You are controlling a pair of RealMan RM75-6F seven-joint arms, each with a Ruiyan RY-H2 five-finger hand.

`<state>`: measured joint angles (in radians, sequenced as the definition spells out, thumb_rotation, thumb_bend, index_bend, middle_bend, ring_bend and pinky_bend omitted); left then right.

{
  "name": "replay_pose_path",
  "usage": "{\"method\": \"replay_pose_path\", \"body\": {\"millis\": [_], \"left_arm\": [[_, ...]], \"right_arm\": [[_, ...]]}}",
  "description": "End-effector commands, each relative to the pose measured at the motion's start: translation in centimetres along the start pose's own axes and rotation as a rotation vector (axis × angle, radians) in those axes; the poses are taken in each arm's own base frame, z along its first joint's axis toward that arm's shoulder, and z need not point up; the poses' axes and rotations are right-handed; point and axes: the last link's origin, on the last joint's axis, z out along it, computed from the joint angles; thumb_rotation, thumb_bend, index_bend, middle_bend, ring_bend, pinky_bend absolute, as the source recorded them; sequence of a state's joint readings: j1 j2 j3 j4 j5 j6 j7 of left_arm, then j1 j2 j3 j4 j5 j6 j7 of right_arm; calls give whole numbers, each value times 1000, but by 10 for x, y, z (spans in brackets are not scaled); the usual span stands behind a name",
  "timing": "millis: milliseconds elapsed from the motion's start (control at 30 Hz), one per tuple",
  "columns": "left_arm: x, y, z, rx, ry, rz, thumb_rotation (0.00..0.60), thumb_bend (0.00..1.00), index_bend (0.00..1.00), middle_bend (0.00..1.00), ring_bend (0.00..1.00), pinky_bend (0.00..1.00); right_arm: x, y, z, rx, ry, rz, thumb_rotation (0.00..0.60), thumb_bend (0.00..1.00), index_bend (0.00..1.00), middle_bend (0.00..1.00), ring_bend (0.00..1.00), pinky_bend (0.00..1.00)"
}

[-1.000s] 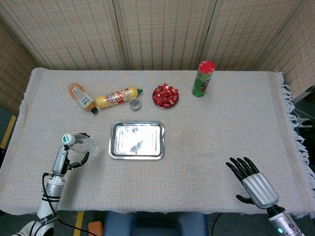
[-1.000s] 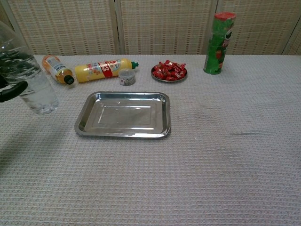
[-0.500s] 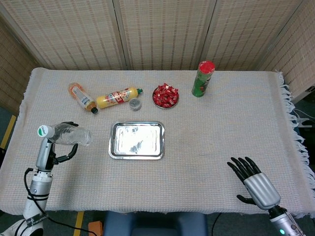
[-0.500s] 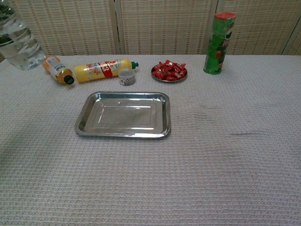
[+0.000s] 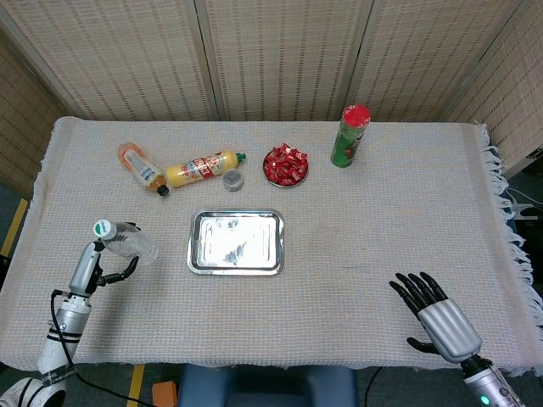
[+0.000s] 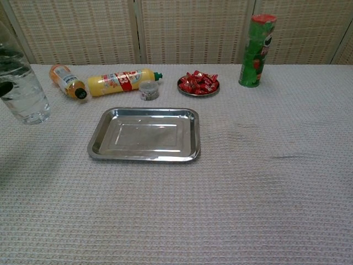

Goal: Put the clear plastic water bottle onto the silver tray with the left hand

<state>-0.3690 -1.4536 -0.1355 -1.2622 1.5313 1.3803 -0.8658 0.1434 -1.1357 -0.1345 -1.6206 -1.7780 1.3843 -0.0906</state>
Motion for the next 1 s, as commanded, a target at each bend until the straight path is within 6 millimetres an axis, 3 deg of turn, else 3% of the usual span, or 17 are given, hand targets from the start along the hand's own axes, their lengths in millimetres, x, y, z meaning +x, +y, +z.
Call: {"method": "replay_pose_path", "body": {"millis": [33,233,367,633,1000], "left_arm": [[-20,29,0,-13,-31,-97,600,482,309,300,176,367],[-49,-44,-25,211,-98,-116,600,482,308,296,170,361],[-53,-66,-22,251,-95,-163,600,483,308,292,167,358],[-41,-20,7,46,-48,-138,600,480,308,290,167,359],[-103,18,60,-30,-103,-73,600,482,308,286,167,358]], "right_arm": [[0,0,-1,1,0,-1,600,15,0,0,0,0],[-3,-1,1,0,-13,-10,600,15,0,0,0,0],[-3,0,2,-4,-15,-10,600,14,0,0,0,0],[-2,0,1,-3,-7,-6,600,15,0,0,0,0],[1,4,3,-13,-8,4,600,14,0,0,0,0]]}}
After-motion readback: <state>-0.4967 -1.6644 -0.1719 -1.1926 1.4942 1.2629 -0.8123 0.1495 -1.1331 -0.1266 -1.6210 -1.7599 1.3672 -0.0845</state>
